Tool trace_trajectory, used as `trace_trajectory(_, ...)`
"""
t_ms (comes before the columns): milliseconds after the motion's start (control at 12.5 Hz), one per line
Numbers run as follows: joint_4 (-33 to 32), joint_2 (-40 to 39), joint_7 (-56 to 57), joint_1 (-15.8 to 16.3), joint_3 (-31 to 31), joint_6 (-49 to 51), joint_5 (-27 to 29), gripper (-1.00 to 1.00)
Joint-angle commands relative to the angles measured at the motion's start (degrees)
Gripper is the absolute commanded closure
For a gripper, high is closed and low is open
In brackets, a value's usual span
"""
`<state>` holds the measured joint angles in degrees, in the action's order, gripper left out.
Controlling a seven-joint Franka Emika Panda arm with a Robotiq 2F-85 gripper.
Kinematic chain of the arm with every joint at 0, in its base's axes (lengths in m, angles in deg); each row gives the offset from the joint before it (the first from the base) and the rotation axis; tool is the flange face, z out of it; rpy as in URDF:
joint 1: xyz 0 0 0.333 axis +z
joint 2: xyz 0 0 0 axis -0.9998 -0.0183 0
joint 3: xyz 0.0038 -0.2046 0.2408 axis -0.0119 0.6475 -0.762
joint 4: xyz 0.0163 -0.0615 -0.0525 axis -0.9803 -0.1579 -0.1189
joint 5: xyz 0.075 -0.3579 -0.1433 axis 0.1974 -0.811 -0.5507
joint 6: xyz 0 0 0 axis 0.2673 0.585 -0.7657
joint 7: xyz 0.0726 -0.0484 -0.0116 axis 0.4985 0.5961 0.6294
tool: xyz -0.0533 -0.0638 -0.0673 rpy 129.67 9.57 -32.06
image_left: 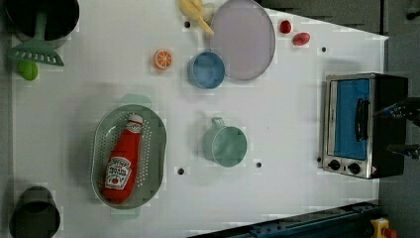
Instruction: Pick Ketchup from the table and place it in strainer.
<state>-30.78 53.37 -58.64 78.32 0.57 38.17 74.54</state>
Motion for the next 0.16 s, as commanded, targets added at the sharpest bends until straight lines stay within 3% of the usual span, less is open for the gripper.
trace_trajectory(80,0.8,1.3,2.2,0.2,0.7,0.0,0.1,-1.0)
trace_trajectory(160,0.8,1.3,2.2,0.2,0.7,0.0,0.1,-1.0)
